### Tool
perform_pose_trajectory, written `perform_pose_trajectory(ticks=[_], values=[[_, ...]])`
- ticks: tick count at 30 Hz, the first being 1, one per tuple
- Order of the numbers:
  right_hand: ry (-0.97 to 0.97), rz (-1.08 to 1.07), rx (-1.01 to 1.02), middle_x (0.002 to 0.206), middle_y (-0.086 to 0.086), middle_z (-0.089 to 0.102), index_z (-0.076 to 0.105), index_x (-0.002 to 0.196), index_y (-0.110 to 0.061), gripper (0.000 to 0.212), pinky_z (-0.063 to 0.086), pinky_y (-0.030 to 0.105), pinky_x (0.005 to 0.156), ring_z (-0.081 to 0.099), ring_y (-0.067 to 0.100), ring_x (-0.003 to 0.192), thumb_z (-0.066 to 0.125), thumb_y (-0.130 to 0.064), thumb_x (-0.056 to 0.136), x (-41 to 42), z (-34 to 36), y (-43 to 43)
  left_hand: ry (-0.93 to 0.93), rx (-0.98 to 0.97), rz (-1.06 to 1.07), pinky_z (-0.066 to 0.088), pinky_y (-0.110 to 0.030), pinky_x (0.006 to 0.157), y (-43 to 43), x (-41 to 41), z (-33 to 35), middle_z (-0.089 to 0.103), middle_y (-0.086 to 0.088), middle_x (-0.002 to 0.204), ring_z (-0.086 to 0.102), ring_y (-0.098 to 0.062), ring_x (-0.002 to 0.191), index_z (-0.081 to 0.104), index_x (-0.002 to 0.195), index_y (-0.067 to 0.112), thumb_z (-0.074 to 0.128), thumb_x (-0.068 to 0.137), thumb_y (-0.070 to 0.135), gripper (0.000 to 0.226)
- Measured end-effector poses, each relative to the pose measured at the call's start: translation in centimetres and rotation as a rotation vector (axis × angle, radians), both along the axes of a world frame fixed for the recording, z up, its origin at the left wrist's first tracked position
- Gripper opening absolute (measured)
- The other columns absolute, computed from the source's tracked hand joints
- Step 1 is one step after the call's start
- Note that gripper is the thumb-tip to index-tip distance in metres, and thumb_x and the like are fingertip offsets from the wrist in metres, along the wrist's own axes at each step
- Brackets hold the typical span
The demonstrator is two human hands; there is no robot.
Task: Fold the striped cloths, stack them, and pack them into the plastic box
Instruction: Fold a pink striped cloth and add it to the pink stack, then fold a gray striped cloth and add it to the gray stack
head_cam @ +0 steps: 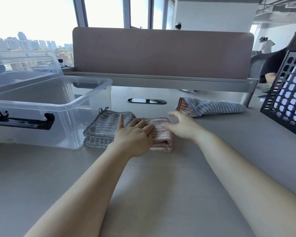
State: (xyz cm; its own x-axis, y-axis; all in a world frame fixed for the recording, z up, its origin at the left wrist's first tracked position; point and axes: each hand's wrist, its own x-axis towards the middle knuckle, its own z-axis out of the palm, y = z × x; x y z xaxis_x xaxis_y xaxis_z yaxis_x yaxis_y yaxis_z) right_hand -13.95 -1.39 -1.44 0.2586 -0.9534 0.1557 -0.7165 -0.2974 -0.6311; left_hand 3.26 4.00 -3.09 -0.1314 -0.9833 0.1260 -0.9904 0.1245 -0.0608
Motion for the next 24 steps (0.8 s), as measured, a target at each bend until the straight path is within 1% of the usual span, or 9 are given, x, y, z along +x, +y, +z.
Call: perform_pose_trajectory(ticks=[2,4,6,10,13,17,19,21,24], values=[[0.159,0.102,-0.173,0.159,-0.007,0.013,0.027,0.149,-0.024,0.055,0.011,0.032,0.116,0.011,0.015,0.146,0.043,-0.035,0.097,0.6,-0.1,0.1,0.017,-0.052,-0.019,-0.014,-0.053,0.115,-0.1,-0.4,0.1,0.012,0.009,0.160,0.006,-0.015,0.148,0.016,0.150,0.034,0.014,0.099,0.044,0.052],[0.423,0.176,-0.124,0.160,-0.013,-0.004,0.011,0.152,-0.029,0.055,-0.002,0.038,0.119,-0.006,0.013,0.147,0.023,-0.044,0.101,1.2,-1.3,0.1,0.042,-0.065,-0.030,-0.011,-0.052,0.116,-0.2,-0.8,-0.1,0.014,0.010,0.159,0.008,-0.013,0.147,0.017,0.150,0.032,0.013,0.099,0.044,0.052],[0.588,0.195,0.001,0.158,-0.015,-0.013,-0.001,0.151,-0.032,0.057,-0.008,0.041,0.119,-0.014,0.013,0.146,0.012,-0.051,0.099,1.0,-2.5,-0.1,0.033,0.000,-0.015,-0.010,-0.054,0.116,-0.4,-1.0,-0.5,0.012,0.010,0.159,0.005,-0.012,0.147,0.014,0.151,0.030,0.011,0.099,0.043,0.053],[0.567,0.191,0.035,0.158,-0.017,-0.014,-0.002,0.151,-0.032,0.059,-0.010,0.043,0.118,-0.015,0.013,0.146,0.013,-0.053,0.098,0.5,-3.0,-0.2,0.022,0.064,0.000,-0.011,-0.055,0.115,-0.4,-1.0,-0.7,0.010,0.009,0.160,0.004,-0.012,0.147,0.013,0.151,0.028,0.011,0.098,0.042,0.054],[0.356,0.146,-0.042,0.160,-0.011,0.003,0.015,0.151,-0.029,0.056,-0.002,0.042,0.119,-0.003,0.015,0.148,0.025,-0.048,0.100,-0.4,-2.7,-0.7,0.026,-0.048,-0.017,-0.010,-0.054,0.116,-0.3,-1.3,-0.1,0.027,0.007,0.154,0.016,-0.013,0.145,0.031,0.144,0.028,0.018,0.098,0.043,0.050],[0.145,-0.017,-0.102,0.148,0.002,0.040,0.048,0.136,-0.017,0.048,0.026,0.031,0.113,0.033,0.019,0.138,0.050,-0.040,0.094,-4.7,-2.5,-1.3,0.101,-0.190,-0.081,0.003,-0.046,0.119,0.1,-4.6,1.7,0.040,0.009,0.147,0.034,-0.015,0.137,0.042,0.137,0.028,0.035,0.096,0.039,0.043],[0.139,-0.075,-0.079,0.138,0.002,0.050,0.057,0.125,-0.016,0.039,0.033,0.028,0.106,0.043,0.018,0.129,0.057,-0.035,0.091,-7.5,-3.0,-1.1,0.281,-0.163,-0.121,0.023,-0.039,0.114,-0.6,-7.3,2.2,0.044,0.006,0.145,0.043,-0.019,0.131,0.044,0.137,0.029,0.040,0.096,0.037,0.042],[0.147,-0.143,-0.067,0.129,0.002,0.055,0.062,0.116,-0.016,0.031,0.036,0.027,0.102,0.049,0.018,0.122,0.059,-0.032,0.090,-10.0,-3.7,-0.9,0.513,-0.037,-0.122,0.038,-0.037,0.103,-2.1,-9.9,2.6,0.045,-0.002,0.142,0.048,-0.025,0.125,0.041,0.139,0.025,0.047,0.093,0.036,0.047],[0.085,-0.251,-0.088,0.120,0.002,0.061,0.065,0.109,-0.017,0.024,0.042,0.028,0.098,0.056,0.018,0.112,0.061,-0.028,0.088,-12.5,-4.4,-1.3,0.748,0.086,-0.059,0.044,-0.034,0.096,-6.9,-13.1,2.4,0.044,-0.008,0.140,0.051,-0.029,0.121,0.035,0.143,0.022,0.053,0.089,0.032,0.058]])
